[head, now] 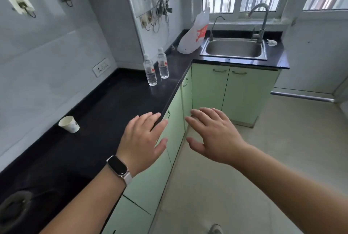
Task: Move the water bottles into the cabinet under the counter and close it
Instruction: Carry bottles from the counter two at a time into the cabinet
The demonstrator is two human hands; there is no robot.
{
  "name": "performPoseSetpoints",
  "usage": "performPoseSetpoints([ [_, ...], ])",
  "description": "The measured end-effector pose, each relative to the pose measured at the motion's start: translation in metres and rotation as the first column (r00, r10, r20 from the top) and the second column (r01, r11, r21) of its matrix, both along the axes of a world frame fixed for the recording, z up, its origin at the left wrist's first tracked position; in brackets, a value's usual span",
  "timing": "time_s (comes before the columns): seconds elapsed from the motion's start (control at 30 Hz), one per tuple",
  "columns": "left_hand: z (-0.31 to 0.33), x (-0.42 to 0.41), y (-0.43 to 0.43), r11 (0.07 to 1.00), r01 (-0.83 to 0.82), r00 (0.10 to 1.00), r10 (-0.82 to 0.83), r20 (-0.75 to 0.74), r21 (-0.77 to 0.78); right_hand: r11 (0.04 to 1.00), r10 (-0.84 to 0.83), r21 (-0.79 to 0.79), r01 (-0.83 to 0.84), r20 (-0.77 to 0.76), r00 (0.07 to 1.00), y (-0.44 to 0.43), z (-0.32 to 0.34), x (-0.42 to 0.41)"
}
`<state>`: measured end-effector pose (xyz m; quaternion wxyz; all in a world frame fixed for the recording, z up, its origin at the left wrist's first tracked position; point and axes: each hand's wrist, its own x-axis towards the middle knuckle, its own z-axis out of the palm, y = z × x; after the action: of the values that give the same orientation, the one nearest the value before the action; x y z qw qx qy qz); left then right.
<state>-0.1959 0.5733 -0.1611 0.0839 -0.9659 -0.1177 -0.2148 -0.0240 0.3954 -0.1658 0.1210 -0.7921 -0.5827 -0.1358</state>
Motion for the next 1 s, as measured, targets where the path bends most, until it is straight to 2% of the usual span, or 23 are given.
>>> performPoseSetpoints([
  [0.2, 0.0, 0.073, 0.0, 0.999, -0.037, 0.999, 0.037, 0.018, -0.011, 1.0, -0.006, 0.002, 0.006, -0.006, 1.0, 0.002, 0.003, 0.08],
  [0.5, -0.01, 0.134, 0.036, 0.998, -0.056, 0.998, 0.056, 0.005, -0.029, 1.0, -0.009, 0.028, 0.01, -0.038, 0.999, 0.035, -0.007, 0.143],
  [0.73, -0.036, 0.197, 0.11, 0.996, -0.041, 0.999, 0.043, 0.017, -0.083, 1.0, -0.021, -0.006, 0.021, -0.035, 0.999, 0.102, -0.014, 0.201],
  [1.0, -0.054, 0.263, 0.219, 0.988, -0.061, 0.997, 0.068, 0.042, -0.142, 0.999, 0.012, -0.05, -0.012, -0.006, 1.0, 0.218, -0.014, 0.272],
])
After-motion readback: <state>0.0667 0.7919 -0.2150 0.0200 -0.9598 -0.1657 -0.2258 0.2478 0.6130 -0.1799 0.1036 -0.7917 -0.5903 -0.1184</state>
